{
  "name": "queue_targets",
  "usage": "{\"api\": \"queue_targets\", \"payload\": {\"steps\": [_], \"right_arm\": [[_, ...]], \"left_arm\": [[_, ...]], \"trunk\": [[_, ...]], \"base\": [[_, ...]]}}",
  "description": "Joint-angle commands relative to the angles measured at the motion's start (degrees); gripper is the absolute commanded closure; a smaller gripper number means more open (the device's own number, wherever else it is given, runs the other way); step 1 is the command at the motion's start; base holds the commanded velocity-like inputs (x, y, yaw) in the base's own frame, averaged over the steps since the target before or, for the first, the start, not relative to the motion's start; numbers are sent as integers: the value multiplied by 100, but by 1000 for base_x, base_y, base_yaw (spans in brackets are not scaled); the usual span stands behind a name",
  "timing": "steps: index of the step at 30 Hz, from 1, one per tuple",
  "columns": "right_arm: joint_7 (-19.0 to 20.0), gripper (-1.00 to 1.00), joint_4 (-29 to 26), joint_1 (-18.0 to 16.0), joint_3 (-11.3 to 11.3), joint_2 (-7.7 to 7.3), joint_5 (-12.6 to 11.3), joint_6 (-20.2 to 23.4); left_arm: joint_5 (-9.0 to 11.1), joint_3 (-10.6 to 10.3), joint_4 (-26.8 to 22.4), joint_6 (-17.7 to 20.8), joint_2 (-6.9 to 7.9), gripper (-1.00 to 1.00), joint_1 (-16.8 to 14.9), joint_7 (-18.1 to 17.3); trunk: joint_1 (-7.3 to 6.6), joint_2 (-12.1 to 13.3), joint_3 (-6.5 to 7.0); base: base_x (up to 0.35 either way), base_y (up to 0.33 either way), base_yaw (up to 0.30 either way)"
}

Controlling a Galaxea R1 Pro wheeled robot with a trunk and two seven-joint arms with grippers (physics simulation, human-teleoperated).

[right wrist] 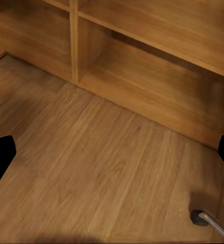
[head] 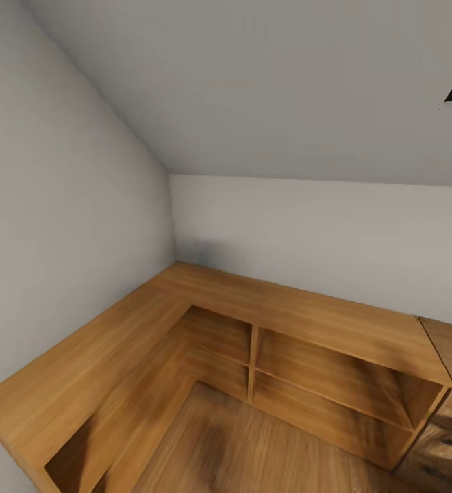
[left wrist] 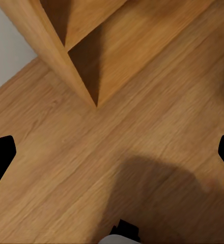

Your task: In the bedroom, organize the workspace by keeping the computer under the desk, ensuring the monitor is on the desk, placing the keyboard on the desk next to the monitor, placing the mouse on the desk next to the keyboard, moving the folder from the swivel chair onto the desk next to the mouse, stacking the notebook on top of the folder with the pen on top of the notebook, and positioning the swivel chair next to the desk.

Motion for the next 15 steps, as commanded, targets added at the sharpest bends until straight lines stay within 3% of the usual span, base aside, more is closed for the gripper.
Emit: {"api": "queue_targets", "payload": {"steps": [1, 15], "right_arm": [[-46, -100, 10, -5, 48, 4, 1, -7], [-64, -100, 10, -5, 40, 4, -1, -8]], "left_arm": [[43, -46, -1, -18, 3, -100, -2, 32], [42, -46, -1, -23, 3, -100, -2, 30]], "trunk": [[1, -5, -8], [1, -5, -8]], "base": [[2, 2, -296], [9, 4, -285]]}}
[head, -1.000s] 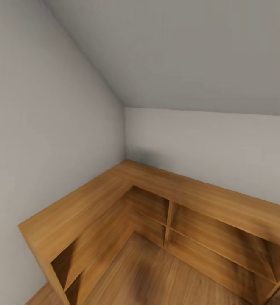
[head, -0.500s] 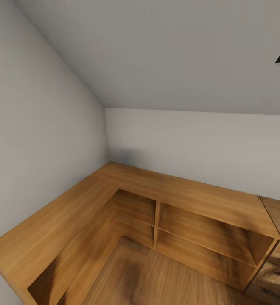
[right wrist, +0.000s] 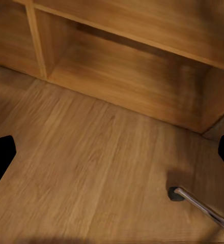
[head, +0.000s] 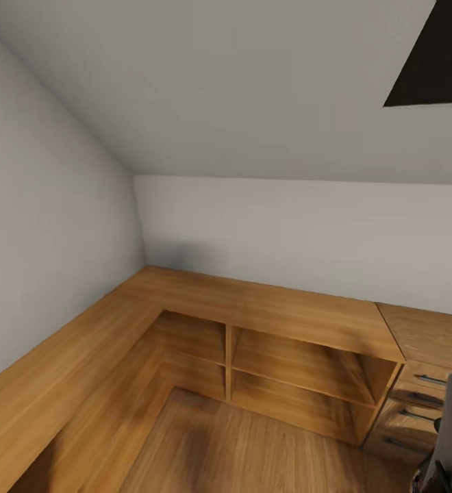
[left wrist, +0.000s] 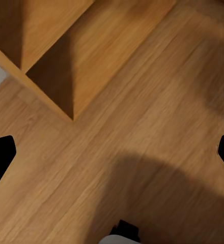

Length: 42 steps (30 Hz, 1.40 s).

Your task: In the bedroom, organize the workspace by keeping the computer under the desk, ensuring the monitor is on the desk, placing the keyboard on the desk next to the monitor, placing the mouse on the desk next to the keyboard, moving the folder from the swivel chair onto the desk next to the mouse, stacking the notebook on top of the folder with the pen on top of the notebook, and positioning the swivel chair next to the desk.

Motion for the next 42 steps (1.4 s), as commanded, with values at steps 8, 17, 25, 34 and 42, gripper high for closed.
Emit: {"api": "queue_targets", "payload": {"steps": [8, 17, 25, 34, 42], "right_arm": [[-63, -100, 2, -5, 40, 4, -30, 0], [-65, -100, 1, -7, 33, 4, -39, 2], [-65, -100, 1, -9, 30, 4, -42, 2], [-65, -100, 1, -5, 30, 4, -42, 2], [-66, -100, -7, -6, 15, 4, -49, 5]], "left_arm": [[43, -46, -1, -31, -2, -100, -2, 27], [43, -46, -1, -21, 3, -100, -2, 26], [43, -46, -1, -14, -5, -100, -2, 26], [43, -48, -1, -23, -6, -100, -2, 26], [43, -53, -1, -20, -6, -100, -2, 28]], "trunk": [[2, -5, -7], [2, -5, -7], [2, -5, -7], [2, -5, -7], [2, -5, -7]], "base": [[215, 147, -278], [256, 208, -277], [54, 45, -277], [2, 2, -278], [0, 0, -294]]}}
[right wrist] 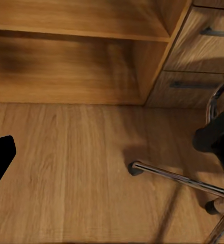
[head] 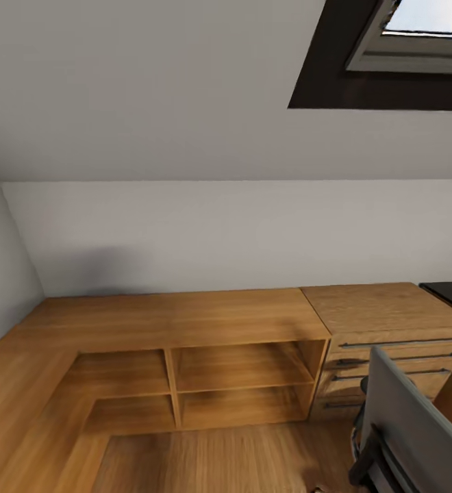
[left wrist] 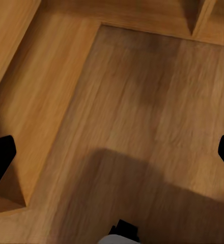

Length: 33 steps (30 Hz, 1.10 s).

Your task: In the bedroom, organize the workspace by keeping the computer under the desk, ensuring the monitor is on the desk, placing the keyboard on the desk next to the monitor, placing the mouse on the desk next to the keyboard, moving the folder from the swivel chair onto the desk next to the mouse, stacking the notebook on top of the folder with the pen on top of the notebook, and positioning the swivel chair next to the desk.

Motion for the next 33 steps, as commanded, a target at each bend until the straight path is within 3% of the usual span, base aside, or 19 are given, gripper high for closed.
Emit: {"api": "queue_targets", "payload": {"steps": [1, 18, 33], "right_arm": [[-50, -100, 8, -7, 47, 4, 1, -6], [-62, -100, 8, -7, 46, 4, 7, -3], [-56, -100, 8, -5, 51, 4, 9, -9]], "left_arm": [[44, -45, -1, -19, 3, -100, -2, 31], [39, -47, -1, -27, 3, -100, -2, 30], [35, -44, -1, -30, 3, -100, -2, 30]], "trunk": [[1, -5, -8], [1, -5, -8], [1, -5, -8]], "base": [[0, 0, -299], [1, 7, -297], [88, 286, -280]]}}
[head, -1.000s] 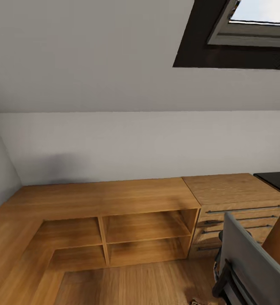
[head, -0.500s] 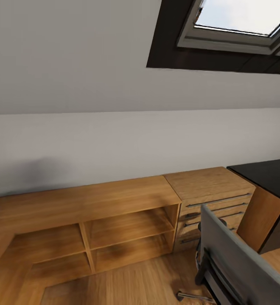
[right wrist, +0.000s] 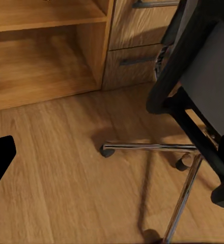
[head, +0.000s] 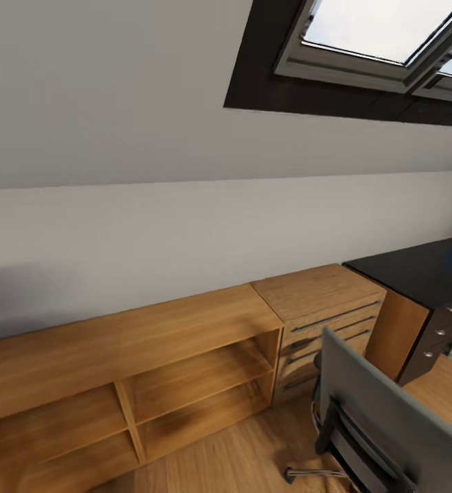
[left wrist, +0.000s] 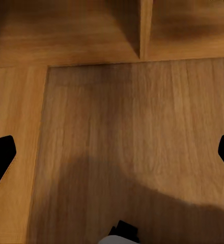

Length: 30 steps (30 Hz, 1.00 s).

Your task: In the bedroom, organize the workspace by keeping the computer under the desk, ensuring the monitor is on the desk, placing the keyboard on the desk next to the monitor, placing the mouse on the desk next to the keyboard, moving the folder from the swivel chair onto the desk next to the mouse, stacking the notebook on top of the folder with the pen on top of the notebook, and positioning the swivel chair next to the desk.

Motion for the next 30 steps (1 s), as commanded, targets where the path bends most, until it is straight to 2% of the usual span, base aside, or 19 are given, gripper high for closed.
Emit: {"api": "queue_targets", "payload": {"steps": [1, 4, 16, 30], "right_arm": [[-49, -100, 8, -7, 49, 4, 1, -7], [-50, -100, 8, -6, 50, 4, 1, -7], [-50, -100, 8, -6, 59, 4, 10, -27], [-49, -100, 8, -6, 59, 4, 18, -25]], "left_arm": [[43, -47, 0, -15, 3, -100, -3, 30], [49, -49, 0, -6, 3, -100, -3, 30], [47, -44, 0, -12, 3, -100, -3, 30], [49, -49, 0, -4, 3, -100, -3, 30]], "trunk": [[2, -5, -8], [2, -5, -8], [2, -5, -8], [2, -5, -8]], "base": [[101, 289, -280], [80, 190, -280], [12, 24, -280], [173, 188, -280]]}}
